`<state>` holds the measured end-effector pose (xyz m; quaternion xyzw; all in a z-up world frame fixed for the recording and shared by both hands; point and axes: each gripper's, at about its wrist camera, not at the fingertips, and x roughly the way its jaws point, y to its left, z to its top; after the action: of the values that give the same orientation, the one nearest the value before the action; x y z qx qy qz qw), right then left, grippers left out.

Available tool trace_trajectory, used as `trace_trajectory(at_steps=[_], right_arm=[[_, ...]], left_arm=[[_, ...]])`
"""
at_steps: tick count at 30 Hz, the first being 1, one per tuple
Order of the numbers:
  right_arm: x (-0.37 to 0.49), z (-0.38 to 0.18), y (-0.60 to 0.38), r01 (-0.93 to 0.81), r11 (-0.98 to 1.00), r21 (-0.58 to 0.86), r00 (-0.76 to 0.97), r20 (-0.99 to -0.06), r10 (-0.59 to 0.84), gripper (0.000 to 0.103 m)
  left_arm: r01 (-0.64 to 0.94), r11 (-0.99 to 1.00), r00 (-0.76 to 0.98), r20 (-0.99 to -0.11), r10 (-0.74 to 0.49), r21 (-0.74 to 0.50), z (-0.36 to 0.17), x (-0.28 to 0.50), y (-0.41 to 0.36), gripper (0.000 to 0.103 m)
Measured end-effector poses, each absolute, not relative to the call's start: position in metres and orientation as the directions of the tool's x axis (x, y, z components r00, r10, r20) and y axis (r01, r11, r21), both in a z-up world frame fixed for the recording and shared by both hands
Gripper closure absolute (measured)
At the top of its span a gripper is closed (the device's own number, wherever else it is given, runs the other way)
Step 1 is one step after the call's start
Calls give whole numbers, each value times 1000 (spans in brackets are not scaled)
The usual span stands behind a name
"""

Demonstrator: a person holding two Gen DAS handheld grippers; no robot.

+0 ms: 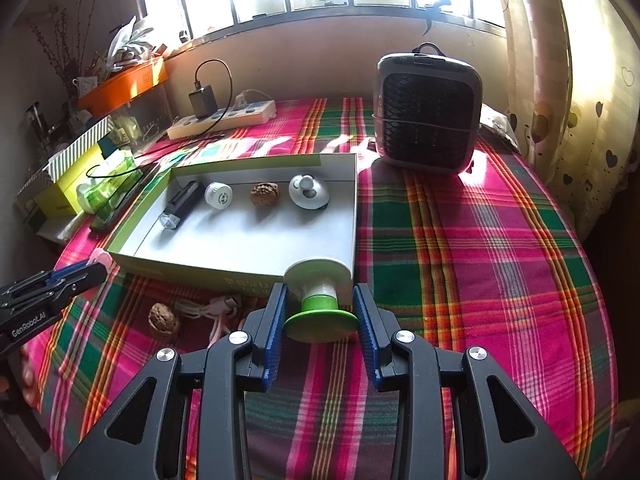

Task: Organize objects
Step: 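Carry the pink clip with the left tool while the right tool carries the green spool into the box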

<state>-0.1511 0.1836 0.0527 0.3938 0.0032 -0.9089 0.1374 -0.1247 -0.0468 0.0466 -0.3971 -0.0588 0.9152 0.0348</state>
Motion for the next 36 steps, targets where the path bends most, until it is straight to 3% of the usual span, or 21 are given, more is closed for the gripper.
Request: trace_trajectory(at_steps=[36], right_arm=[[-206, 54, 117, 374, -924, 77, -606, -734, -306, 68]], left_arm=[[-35, -995, -644, -759, 94, -94, 23, -201, -38, 82]])
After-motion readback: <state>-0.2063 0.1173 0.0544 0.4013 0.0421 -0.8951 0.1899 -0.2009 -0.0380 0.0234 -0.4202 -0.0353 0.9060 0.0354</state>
